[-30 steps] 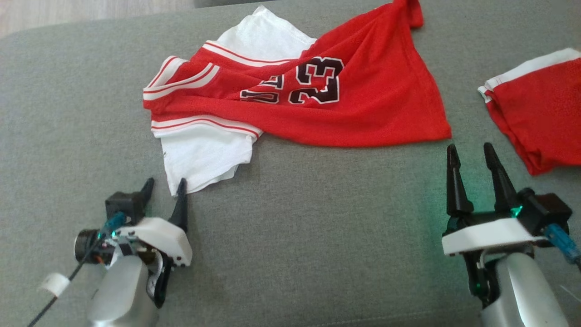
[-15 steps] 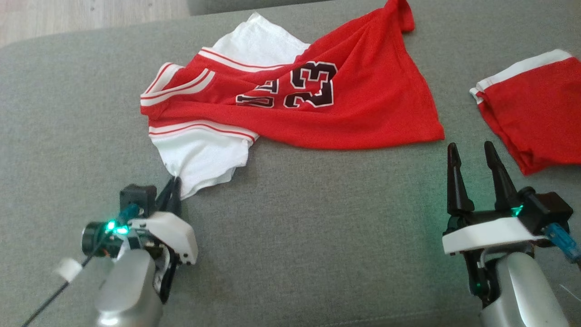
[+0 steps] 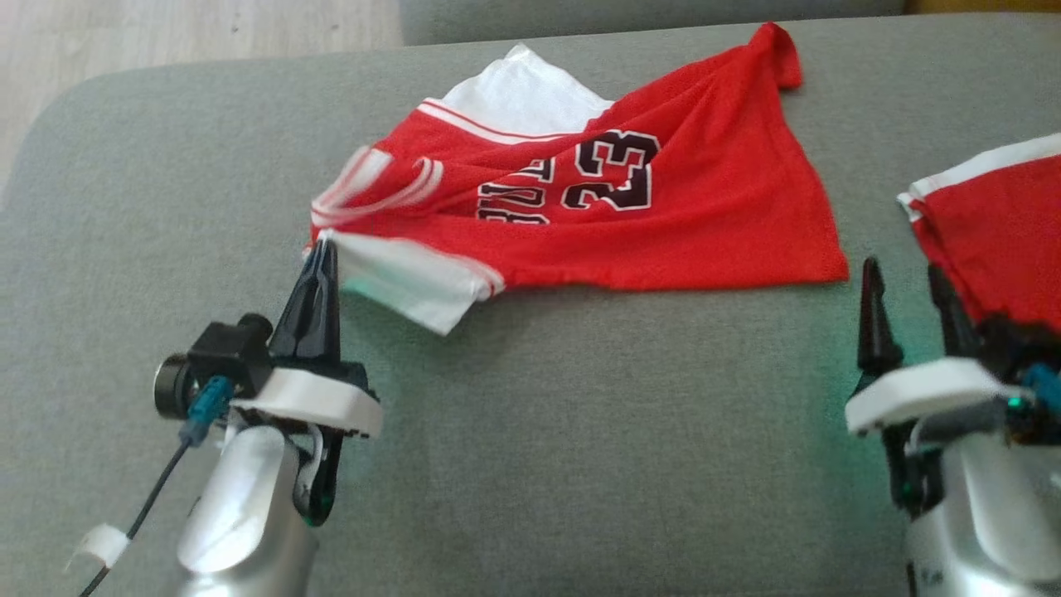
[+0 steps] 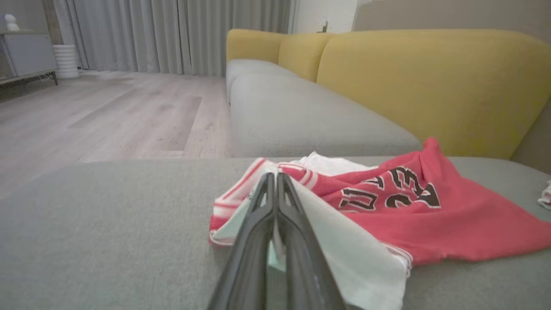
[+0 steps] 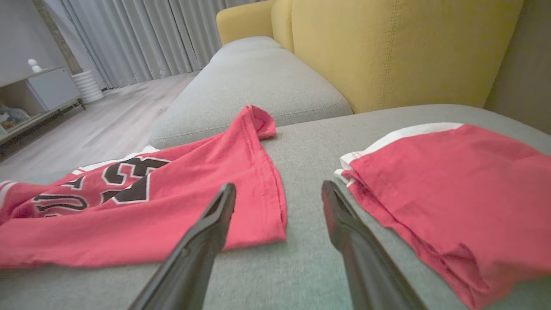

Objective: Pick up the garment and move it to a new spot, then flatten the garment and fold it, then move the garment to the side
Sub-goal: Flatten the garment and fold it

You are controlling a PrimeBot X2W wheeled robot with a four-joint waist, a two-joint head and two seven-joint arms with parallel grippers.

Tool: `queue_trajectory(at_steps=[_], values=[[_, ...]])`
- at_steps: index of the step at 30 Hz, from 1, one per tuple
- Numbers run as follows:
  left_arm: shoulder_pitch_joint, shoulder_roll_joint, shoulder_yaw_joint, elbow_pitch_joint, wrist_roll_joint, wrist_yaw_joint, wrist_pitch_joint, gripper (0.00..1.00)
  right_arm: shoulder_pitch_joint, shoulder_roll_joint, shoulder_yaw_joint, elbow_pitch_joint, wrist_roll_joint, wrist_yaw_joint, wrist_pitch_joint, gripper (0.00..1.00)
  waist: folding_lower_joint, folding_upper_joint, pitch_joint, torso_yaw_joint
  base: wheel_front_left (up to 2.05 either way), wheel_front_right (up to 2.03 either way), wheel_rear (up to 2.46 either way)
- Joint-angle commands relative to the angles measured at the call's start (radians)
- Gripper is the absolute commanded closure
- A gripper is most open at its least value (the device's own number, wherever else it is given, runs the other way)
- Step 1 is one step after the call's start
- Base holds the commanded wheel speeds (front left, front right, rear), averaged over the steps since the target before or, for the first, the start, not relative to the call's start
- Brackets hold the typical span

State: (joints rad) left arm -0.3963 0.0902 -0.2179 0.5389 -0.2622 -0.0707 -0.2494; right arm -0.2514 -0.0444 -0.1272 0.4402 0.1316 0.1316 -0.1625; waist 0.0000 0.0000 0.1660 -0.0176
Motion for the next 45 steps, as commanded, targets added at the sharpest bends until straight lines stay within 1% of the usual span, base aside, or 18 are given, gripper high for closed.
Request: queue_trajectory(at_steps=[1,4,5,6,7,9,15,17,22,23,24,26,30,34,37,39,43,45], values=[[-0.001,0.015,0.043,-0.061,0.007,0.002,-0.012,1.0,-0.064,-0.006,0.005,0.0,-0.009,-0.001,0.017,0.0,0.0,0.0,0.008,0.015,0.0,0.0,0.0],[0.013,0.009,0.035,-0.124,0.012,-0.007,-0.012,1.0,-0.122,-0.006,-0.036,0.09,-0.024,-0.001,0.061,0.0,0.0,0.0,0.021,0.035,0.0,0.0,0.0],[0.013,0.009,0.035,-0.124,0.012,-0.007,-0.012,1.0,-0.122,-0.006,-0.036,0.09,-0.024,-0.001,0.061,0.0,0.0,0.0,0.021,0.035,0.0,0.0,0.0],[0.02,0.006,0.026,-0.156,0.017,-0.012,-0.012,1.0,-0.157,-0.006,-0.055,0.149,-0.048,-0.001,0.09,0.0,0.0,0.0,0.032,0.047,0.0,0.0,0.0],[0.02,0.006,0.026,-0.156,0.017,-0.012,-0.012,1.0,-0.157,-0.006,-0.055,0.149,-0.048,-0.001,0.09,0.0,0.0,0.0,0.032,0.047,0.0,0.0,0.0],[0.025,0.003,0.02,-0.178,0.022,-0.015,-0.012,1.0,-0.189,-0.006,-0.081,0.206,-0.07,-0.001,0.11,0.0,0.0,0.0,0.04,0.055,0.0,0.0,0.0],[0.03,0.005,0.008,-0.207,0.04,-0.014,-0.012,1.0,-0.251,-0.006,-0.156,0.332,-0.196,-0.001,0.111,0.0,0.0,0.0,0.066,0.074,0.0,0.0,0.0],[0.027,0.004,0.006,-0.212,0.04,-0.015,-0.012,1.0,-0.263,-0.006,-0.163,0.368,-0.233,-0.001,0.113,0.0,0.0,0.0,0.073,0.078,0.0,0.0,0.0],[0.023,0.004,0.007,-0.213,0.041,-0.015,-0.012,1.0,-0.278,-0.006,-0.129,0.459,-0.259,-0.001,0.112,0.0,0.0,0.0,0.072,0.078,0.0,0.0,0.0],[0.024,0.004,0.008,-0.213,0.041,-0.014,-0.012,1.0,-0.278,-0.006,-0.121,0.47,-0.268,-0.001,0.11,0.44,0.0,0.0,0.07,0.077,0.0,0.0,0.0],[0.028,0.005,0.009,-0.208,0.041,-0.013,-0.012,1.0,-0.28,-0.006,-0.107,0.492,-0.268,-0.001,0.1,1.0,0.0,0.0,0.06,0.072,0.0,0.0,0.0],[0.031,0.005,0.013,-0.204,0.038,-0.011,-0.012,1.0,-0.285,-0.006,-0.09,0.504,-0.264,-0.001,0.083,1.0,0.0,0.0,0.048,0.065,0.0,0.0,0.0],[0.036,0.0,0.033,-0.207,0.009,-0.012,-0.012,1.0,-0.3,-0.006,-0.054,0.508,-0.22,-0.001,0.027,1.0,0.0,0.0,0.015,0.046,0.0,0.0,0.0],[0.03,0.002,0.051,-0.221,-0.013,-0.014,-0.012,1.0,-0.316,-0.006,-0.017,0.472,-0.184,-0.001,-0.024,1.0,0.0,0.0,-0.026,0.025,0.0,0.0,0.0],[0.007,0.004,0.069,-0.237,-0.042,-0.017,-0.009,1.0,-0.33,-0.006,0.01,0.416,-0.166,-0.001,-0.045,1.0,0.0,0.0,-0.06,0.011,0.0,0.0,0.0],[-0.019,-0.004,0.094,-0.254,-0.098,-0.021,0.008,1.0,-0.342,-0.006,0.03,0.365,-0.142,-0.001,-0.052,1.0,0.0,0.0,-0.084,0.005,0.0,0.0,0.0],[-0.089,-0.01,0.12,-0.308,-0.172,-0.028,0.055,1.0,-0.365,-0.008,0.069,0.235,-0.097,-0.001,-0.051,1.0,0.0,0.0,-0.14,-0.006,0.0,0.0,0.0],[-0.127,-0.01,0.131,-0.349,-0.196,-0.029,0.074,1.0,-0.375,-0.023,0.109,0.155,-0.077,-0.001,-0.043,1.0,0.0,0.0,-0.165,-0.012,0.0,0.0,0.0]])
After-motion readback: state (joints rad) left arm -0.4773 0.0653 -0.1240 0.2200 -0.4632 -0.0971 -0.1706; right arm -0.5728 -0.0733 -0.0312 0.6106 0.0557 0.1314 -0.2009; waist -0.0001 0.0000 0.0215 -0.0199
